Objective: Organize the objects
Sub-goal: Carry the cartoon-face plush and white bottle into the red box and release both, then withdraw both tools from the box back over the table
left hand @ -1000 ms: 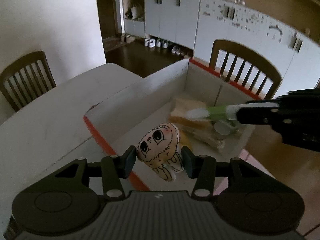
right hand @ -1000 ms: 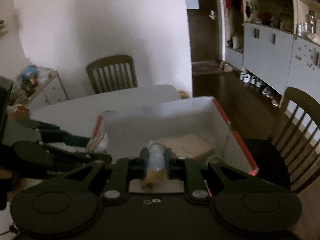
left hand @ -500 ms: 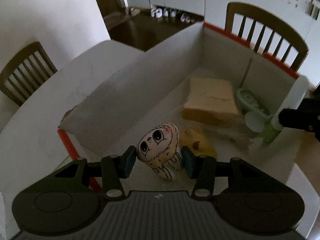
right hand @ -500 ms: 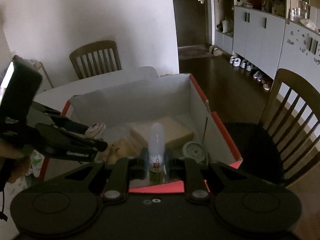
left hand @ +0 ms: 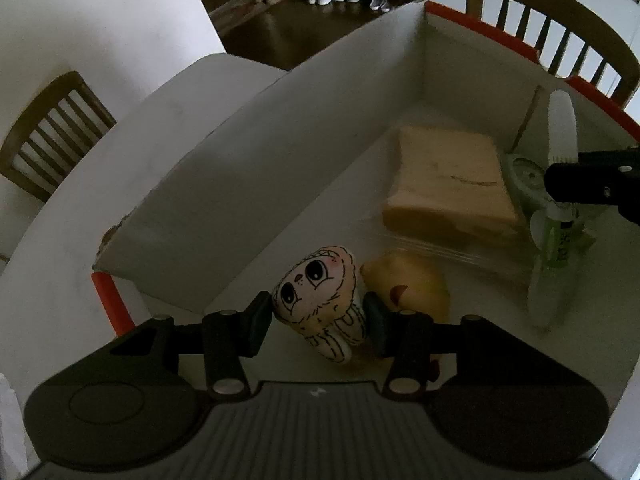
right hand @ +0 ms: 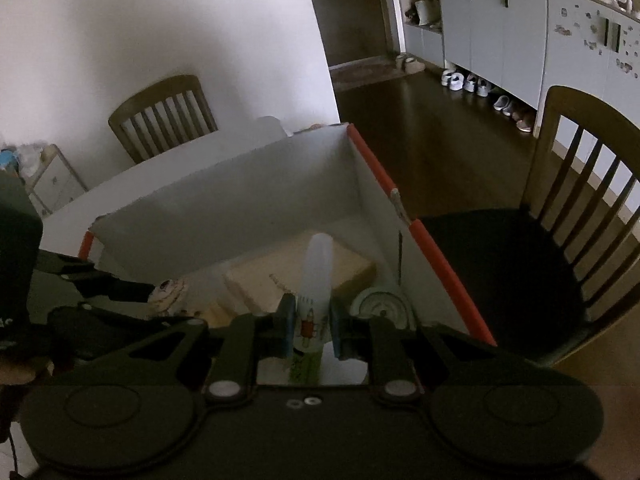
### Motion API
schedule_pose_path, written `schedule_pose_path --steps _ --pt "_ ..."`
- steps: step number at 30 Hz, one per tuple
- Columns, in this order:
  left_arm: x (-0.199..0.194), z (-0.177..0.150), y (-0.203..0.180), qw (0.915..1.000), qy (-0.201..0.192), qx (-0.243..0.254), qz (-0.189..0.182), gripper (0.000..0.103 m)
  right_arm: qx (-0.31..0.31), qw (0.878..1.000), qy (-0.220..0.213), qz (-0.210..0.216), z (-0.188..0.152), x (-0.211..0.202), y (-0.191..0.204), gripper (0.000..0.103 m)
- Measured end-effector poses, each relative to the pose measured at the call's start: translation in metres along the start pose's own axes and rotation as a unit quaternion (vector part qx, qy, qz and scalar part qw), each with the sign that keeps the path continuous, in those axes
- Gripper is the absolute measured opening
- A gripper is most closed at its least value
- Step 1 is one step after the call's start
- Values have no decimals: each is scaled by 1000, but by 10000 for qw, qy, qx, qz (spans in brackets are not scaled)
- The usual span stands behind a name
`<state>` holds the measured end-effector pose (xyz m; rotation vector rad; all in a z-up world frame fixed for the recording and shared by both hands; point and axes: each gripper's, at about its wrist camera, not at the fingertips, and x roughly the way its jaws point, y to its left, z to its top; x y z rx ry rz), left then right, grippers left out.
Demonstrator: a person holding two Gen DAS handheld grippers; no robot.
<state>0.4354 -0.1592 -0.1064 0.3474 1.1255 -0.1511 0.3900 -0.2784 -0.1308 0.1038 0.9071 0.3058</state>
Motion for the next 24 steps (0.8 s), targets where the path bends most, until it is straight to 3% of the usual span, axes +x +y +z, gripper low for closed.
schedule_pose_path --steps 11,14,20,24 --pt "-4 -4 -2 9996 -129 152 188 56 -224 9991 280 -223 -1 10 0 25" --pt "-8 -6 -3 9993 -193 207 227 63 -320 9987 250 -309 -3 7 1 29" --pt "-14 -9 4 9996 -273 9 95 73 -585 9972 111 -455 -4 -2 9 50" --pt "-21 -13 8 9992 -375 -112 -10 75 -588 9973 82 -429 -5 -9 8 51"
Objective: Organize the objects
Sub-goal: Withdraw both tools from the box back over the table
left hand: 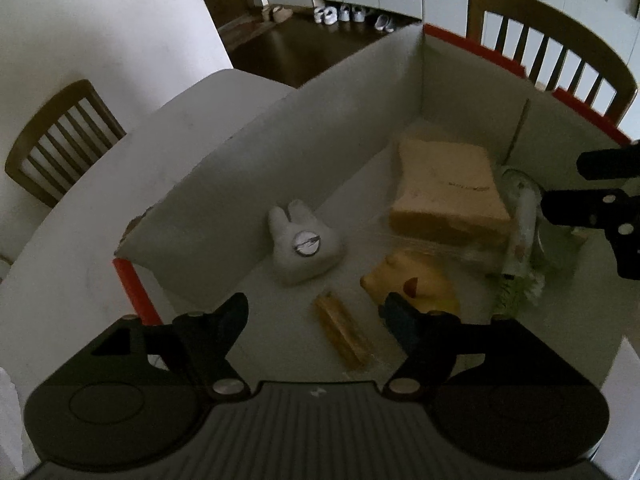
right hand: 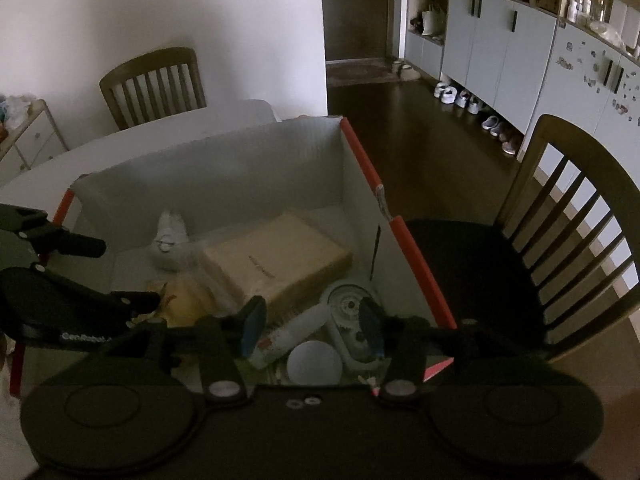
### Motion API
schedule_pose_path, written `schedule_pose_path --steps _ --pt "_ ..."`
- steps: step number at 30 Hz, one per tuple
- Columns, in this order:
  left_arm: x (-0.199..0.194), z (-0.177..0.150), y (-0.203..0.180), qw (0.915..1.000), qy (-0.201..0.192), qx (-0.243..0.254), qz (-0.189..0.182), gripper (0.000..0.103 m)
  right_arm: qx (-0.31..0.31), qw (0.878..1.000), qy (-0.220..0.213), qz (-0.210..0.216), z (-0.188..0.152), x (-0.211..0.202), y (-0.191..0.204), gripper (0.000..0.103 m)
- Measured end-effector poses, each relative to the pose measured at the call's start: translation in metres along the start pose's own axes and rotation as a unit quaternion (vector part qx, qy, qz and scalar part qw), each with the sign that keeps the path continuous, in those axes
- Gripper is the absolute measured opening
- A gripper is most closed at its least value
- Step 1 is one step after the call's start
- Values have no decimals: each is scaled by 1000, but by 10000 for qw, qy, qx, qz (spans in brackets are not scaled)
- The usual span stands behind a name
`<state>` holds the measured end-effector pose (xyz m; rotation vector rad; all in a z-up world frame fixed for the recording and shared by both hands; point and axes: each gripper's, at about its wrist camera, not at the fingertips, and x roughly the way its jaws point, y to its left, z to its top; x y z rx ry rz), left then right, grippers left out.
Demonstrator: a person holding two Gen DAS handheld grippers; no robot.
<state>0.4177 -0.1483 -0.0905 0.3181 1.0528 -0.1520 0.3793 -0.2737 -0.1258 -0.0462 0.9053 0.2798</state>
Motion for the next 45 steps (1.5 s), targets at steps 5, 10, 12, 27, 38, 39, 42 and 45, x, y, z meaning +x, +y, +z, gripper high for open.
schedule_pose_path --steps 5,10,12,27,38,39,42,45 --pt "-16 -5 8 9995 -196 -195 -178 75 -41 10000 -70 57 0 -12 5 52" --pt "-36 -15 18 9977 -420 -401 -346 75 -81 9997 -138 171 -3 -28 11 53" --pt "-45 -20 21 9967 -523 -452 -433 75 -124 9996 -170 199 -4 -35 15 53" --pt "-115 -65 44 9865 -1143 -654 -976 75 -190 9979 -459 410 -14 -76 63 61" --pt "-148 -118 81 9832 -1377 -801 -893 76 -263 9964 -606 529 -30 -93 114 79" --pt "-151 -124 86 9830 -1389 -827 -869 81 -279 9963 -615 535 -31 -94 119 80" --pt "-157 -142 100 9813 -1444 -946 -849 82 -322 9959 -624 571 -36 -96 135 87" --pt "-160 -160 117 9796 -1396 -1140 -894 82 -414 9956 -649 543 -41 -95 153 94"
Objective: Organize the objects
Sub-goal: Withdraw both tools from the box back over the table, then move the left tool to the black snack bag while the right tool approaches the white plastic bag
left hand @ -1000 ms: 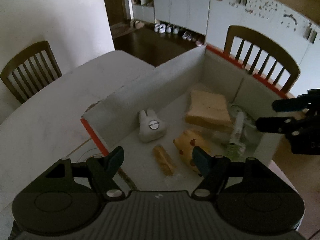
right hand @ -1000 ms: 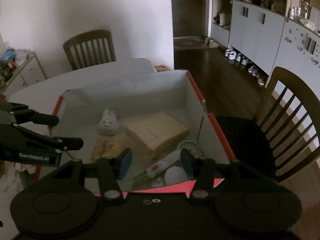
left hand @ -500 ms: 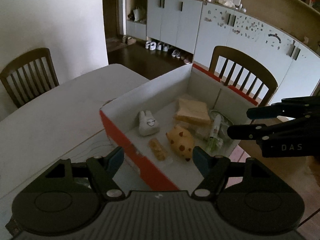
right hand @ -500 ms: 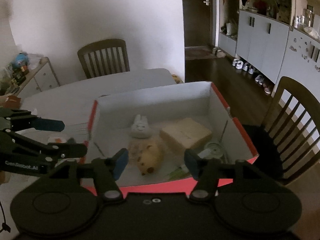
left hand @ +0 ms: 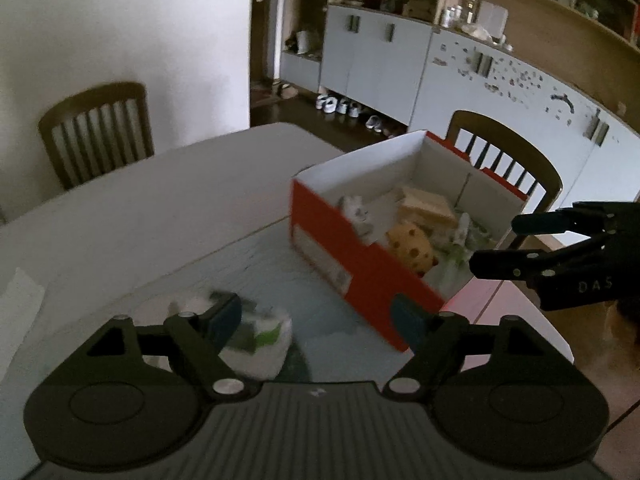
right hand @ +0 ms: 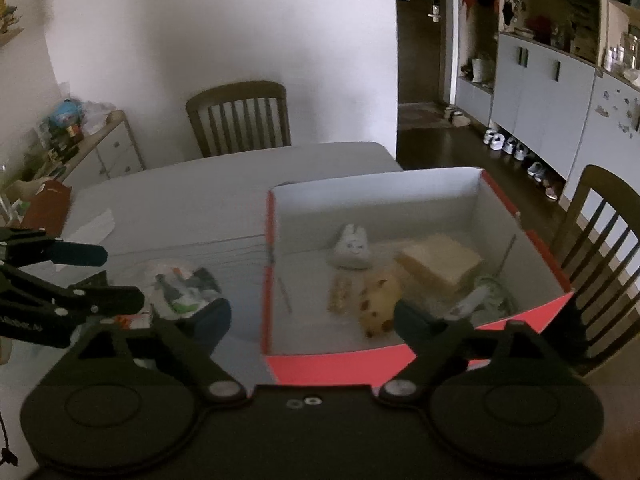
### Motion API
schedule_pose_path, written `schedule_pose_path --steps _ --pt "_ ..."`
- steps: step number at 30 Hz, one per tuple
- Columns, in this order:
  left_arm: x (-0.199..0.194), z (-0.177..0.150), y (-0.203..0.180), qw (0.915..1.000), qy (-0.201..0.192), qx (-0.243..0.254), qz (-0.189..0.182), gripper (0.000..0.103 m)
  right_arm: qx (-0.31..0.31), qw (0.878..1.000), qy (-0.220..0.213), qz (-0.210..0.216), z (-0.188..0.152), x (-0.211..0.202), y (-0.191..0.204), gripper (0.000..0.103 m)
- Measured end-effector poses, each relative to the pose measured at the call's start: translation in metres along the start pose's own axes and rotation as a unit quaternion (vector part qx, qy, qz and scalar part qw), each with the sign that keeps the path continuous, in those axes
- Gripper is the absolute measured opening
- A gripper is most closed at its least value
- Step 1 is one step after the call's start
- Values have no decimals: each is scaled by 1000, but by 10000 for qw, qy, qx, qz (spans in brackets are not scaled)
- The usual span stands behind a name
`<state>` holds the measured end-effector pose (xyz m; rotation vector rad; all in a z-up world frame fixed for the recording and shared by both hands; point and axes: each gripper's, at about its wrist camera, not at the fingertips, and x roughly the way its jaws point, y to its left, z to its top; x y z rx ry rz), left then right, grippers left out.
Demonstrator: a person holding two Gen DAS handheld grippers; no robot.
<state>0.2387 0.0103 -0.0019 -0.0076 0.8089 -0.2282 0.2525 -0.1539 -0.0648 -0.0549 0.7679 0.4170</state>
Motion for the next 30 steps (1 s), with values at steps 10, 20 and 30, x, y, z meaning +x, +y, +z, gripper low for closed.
schedule_pose_path --steps 10,20,30 --pt "-20 -43 64 9987 121 -472 154 90 -69 10000 55 44 -12 11 48 101" --pt "-32 -81 124 9949 39 -874 497 103 -257 9993 248 147 -19 31 97 101" --pt "-19 -109 171 9932 147 -763 869 103 -472 9979 444 82 -29 60 140 101"
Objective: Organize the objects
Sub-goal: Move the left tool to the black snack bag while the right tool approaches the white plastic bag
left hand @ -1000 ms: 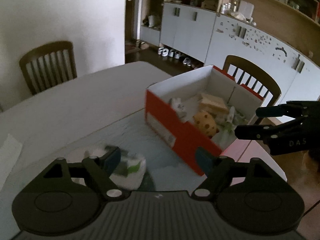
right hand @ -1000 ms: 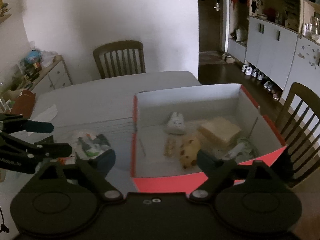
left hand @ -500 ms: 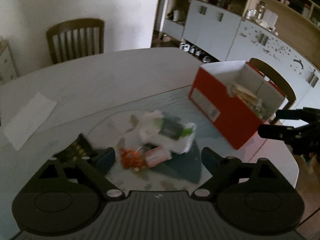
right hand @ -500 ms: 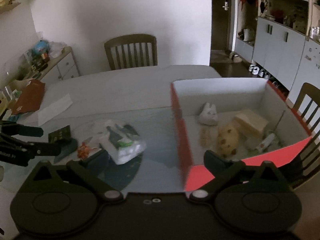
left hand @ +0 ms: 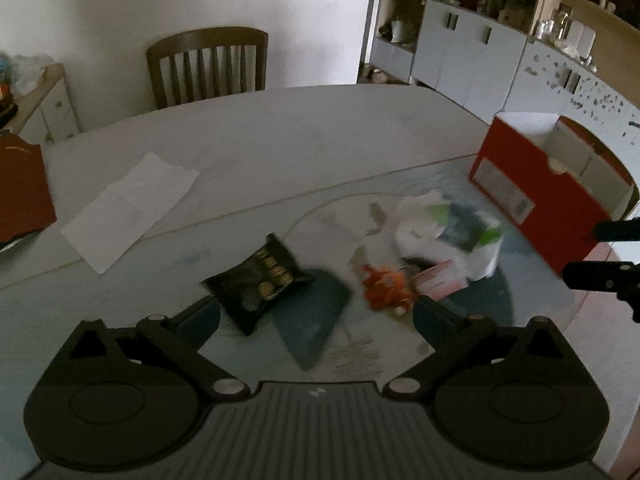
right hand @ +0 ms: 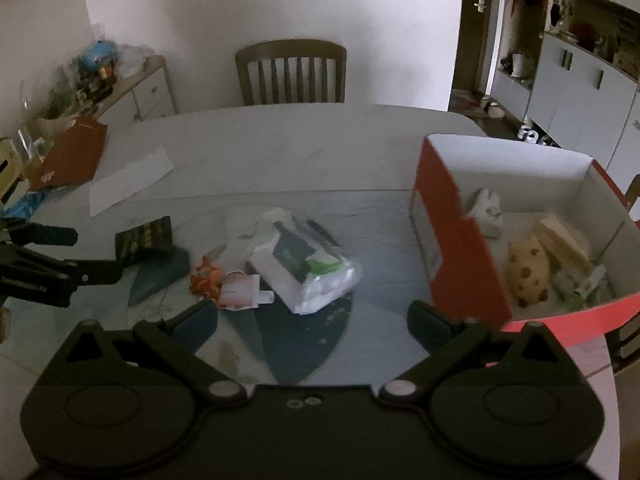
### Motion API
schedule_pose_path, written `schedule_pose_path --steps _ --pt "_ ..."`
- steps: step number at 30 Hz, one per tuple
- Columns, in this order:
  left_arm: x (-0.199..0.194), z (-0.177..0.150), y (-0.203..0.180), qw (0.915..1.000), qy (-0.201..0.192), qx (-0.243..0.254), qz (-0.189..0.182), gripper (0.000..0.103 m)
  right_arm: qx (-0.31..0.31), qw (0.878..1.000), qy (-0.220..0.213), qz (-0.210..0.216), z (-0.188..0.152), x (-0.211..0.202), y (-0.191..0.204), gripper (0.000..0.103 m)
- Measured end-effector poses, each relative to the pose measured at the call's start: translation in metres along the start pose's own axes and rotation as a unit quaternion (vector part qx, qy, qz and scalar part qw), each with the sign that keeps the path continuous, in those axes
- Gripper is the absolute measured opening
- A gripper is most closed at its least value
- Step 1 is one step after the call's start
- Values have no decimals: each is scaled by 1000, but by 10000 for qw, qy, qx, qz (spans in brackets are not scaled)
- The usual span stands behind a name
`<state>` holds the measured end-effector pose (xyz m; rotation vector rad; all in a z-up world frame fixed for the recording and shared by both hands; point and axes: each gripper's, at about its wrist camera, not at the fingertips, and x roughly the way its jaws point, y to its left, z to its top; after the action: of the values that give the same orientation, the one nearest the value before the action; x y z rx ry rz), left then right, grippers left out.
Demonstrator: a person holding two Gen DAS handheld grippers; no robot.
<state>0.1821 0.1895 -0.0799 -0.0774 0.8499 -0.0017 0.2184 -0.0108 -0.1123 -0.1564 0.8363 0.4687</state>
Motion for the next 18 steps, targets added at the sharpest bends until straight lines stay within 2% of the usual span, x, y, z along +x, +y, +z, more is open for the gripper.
schedule_pose_path --steps 11,18 --pt "36 -7 30 9996 -11 235 167 103 -93 9997 126 -208 16 40 -5 100" --pt "62 -5 37 9989 119 392 220 103 -144 9989 422 -145 28 72 -16 99"
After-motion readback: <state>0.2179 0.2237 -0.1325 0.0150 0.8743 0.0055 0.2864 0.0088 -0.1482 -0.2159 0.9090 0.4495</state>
